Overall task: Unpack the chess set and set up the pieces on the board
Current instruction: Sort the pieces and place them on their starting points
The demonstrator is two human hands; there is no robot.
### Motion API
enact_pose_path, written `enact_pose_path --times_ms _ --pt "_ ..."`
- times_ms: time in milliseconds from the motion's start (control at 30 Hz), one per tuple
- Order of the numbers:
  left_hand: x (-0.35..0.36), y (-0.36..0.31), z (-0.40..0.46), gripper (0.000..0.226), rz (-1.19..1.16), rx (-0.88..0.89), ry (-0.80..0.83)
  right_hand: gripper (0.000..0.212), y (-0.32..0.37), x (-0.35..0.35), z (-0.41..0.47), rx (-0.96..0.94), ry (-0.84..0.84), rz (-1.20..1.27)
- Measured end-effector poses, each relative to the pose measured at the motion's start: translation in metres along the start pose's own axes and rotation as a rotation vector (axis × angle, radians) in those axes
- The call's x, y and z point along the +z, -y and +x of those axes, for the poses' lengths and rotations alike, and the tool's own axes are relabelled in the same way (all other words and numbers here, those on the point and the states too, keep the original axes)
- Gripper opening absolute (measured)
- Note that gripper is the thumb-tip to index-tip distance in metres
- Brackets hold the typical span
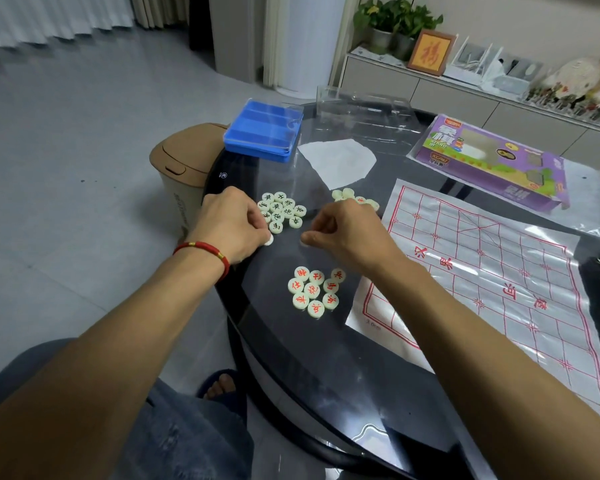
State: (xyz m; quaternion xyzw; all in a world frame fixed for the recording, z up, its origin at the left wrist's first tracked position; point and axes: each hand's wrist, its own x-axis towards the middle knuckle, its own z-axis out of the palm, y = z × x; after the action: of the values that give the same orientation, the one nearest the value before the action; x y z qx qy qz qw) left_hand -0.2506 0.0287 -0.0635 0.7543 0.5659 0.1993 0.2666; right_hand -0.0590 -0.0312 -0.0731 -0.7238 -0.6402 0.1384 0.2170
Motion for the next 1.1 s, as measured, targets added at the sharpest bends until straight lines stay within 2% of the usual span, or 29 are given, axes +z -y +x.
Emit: enact_pose_path --times_ms 167,300,433,667,833,933,1100 --pt "0.012 0.001 0.004 0.018 0.028 -0.001 -0.102 0.031 0.015 0.021 0.009 0.060 -0.112 -0.059" --pt "0.015 -0.001 0.006 0.020 0.049 0.061 -0.122 0.026 0.006 0.014 0.002 0.018 -0.223 -0.084" --pt "0.015 -0.008 0.006 0.014 0.020 0.089 -0.175 0.017 -0.025 -0.005 0.004 0.087 -0.353 -0.260" --pt "0.012 -0.018 -0.004 0.007 -0.061 0.174 -0.200 0.023 -0.037 -0.010 0.002 0.007 -0.241 -0.497" --pt "0.010 -0.019 -0.006 0.007 -0.053 0.186 -0.209 0.024 -0.030 -0.008 0.007 -0.043 -0.265 -0.538" --pt "0.010 -0.019 -0.008 0.009 -0.057 0.189 -0.207 0.028 -0.027 -0.006 0.010 -0.053 -0.212 -0.567" --pt "0.010 -0.017 -0.010 0.015 -0.055 0.181 -0.200 0.033 -0.023 -0.014 -0.007 -0.144 -0.137 -0.454"
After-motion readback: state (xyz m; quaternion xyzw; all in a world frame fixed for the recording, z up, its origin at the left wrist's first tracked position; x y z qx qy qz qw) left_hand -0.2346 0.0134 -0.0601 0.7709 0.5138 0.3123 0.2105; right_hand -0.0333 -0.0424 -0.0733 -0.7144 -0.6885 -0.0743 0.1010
